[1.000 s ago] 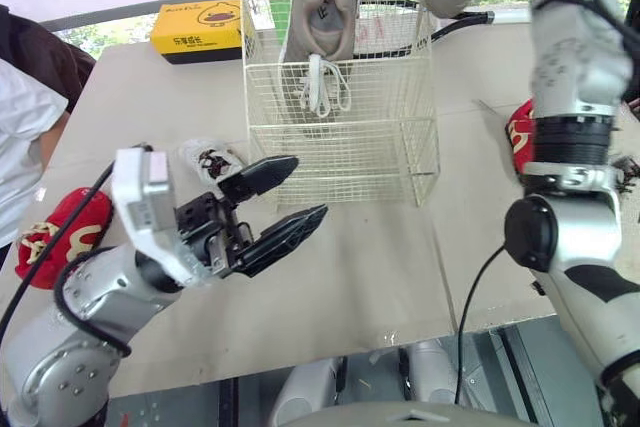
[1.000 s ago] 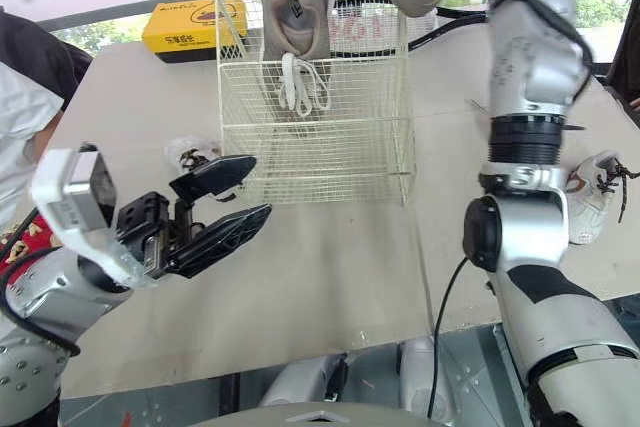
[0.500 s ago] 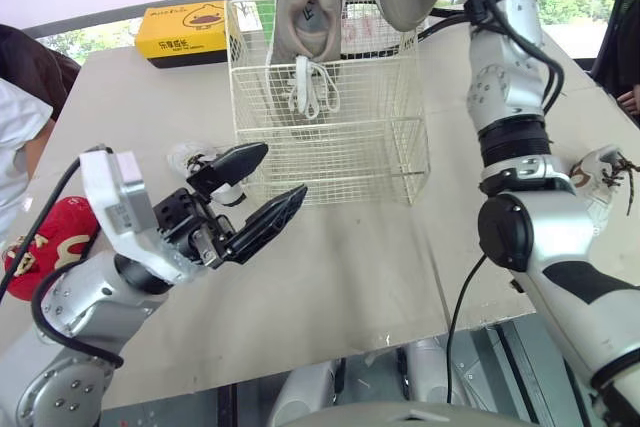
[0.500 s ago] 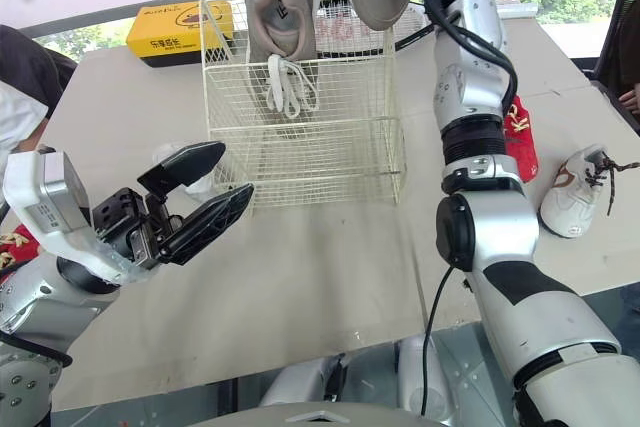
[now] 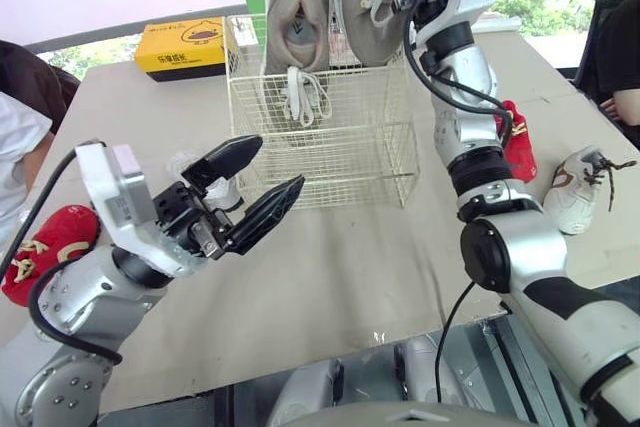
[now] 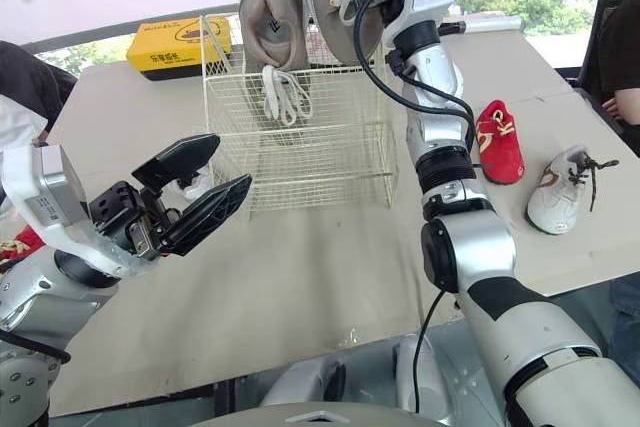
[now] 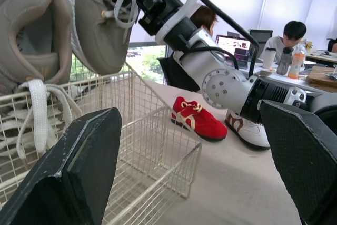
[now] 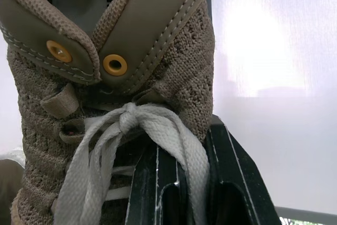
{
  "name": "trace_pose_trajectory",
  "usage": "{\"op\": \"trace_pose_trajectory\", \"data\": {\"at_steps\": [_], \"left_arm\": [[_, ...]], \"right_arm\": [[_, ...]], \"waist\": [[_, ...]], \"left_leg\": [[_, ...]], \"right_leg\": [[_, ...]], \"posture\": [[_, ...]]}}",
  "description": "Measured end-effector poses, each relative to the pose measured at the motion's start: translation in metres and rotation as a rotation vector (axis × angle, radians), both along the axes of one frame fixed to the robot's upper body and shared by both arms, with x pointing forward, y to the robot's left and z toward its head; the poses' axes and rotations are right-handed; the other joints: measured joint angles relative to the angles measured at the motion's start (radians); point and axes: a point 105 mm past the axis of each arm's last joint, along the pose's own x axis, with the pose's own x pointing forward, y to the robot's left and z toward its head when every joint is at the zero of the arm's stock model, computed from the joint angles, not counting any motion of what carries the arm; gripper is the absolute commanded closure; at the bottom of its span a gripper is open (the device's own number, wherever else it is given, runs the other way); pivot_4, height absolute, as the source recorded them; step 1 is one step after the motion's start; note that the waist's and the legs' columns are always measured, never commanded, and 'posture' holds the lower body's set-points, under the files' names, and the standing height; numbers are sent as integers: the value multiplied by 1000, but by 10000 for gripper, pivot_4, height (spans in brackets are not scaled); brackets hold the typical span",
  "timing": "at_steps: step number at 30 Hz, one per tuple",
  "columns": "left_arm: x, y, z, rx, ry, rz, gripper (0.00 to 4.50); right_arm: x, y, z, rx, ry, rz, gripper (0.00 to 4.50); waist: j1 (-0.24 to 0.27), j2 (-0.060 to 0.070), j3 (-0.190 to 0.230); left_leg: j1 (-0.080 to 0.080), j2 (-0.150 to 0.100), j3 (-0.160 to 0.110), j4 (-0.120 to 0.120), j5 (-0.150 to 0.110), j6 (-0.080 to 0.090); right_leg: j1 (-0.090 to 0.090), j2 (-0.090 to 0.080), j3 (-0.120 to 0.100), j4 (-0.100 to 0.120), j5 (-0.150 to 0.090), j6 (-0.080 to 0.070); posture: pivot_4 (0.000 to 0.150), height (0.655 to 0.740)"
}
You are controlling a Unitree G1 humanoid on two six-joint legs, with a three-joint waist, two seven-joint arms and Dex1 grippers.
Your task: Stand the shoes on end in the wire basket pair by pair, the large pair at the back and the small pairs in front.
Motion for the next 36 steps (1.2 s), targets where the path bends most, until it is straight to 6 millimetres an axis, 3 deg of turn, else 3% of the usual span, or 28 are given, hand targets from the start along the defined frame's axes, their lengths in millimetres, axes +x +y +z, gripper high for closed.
{"op": "trace_pose_trajectory", "data": {"at_steps": [10,18,23,30,31,32,36], "left_arm": [[0,2,-5,3,19,12,0],[-2,4,-5,-10,11,20,0],[-3,5,-6,-12,13,25,0],[-4,6,-10,0,17,27,0],[-4,6,-10,0,18,27,0],[-4,7,-11,1,19,30,0],[-5,8,-13,11,21,30,0]], "right_arm": [[5,15,-5,-83,29,-3,44670],[15,33,-66,-61,264,144,44670],[18,36,-64,-239,221,27,44670],[15,31,-68,-256,204,-1,44670],[13,32,-69,-250,209,16,37979],[10,32,-72,-246,210,38,35531],[-2,22,-79,-214,220,89,16022]], "waist": [[-5,0,-3],[-12,3,-5],[-8,3,-5],[2,2,-5],[3,2,-5],[5,2,-6],[11,2,-6]], "left_leg": [[10,1,0,-9,-1,-1],[12,16,10,-15,-4,-7],[10,17,12,-16,-5,-7],[10,17,12,-16,-5,-6],[10,17,12,-16,-5,-6],[10,18,11,-17,-5,-6],[10,18,11,-17,-6,-7]], "right_leg": [[-1,3,13,-1,1,-1],[-7,18,22,-3,4,-7],[-9,18,24,-5,4,-7],[-7,19,23,-8,5,-7],[-7,19,23,-8,5,-7],[-7,19,23,-8,5,-7],[-6,19,22,-10,5,-8]], "posture": [[1500,7400],[1500,7400],[1500,7400],[1500,7400],[1500,7400],[1500,7400],[1500,7400]]}}
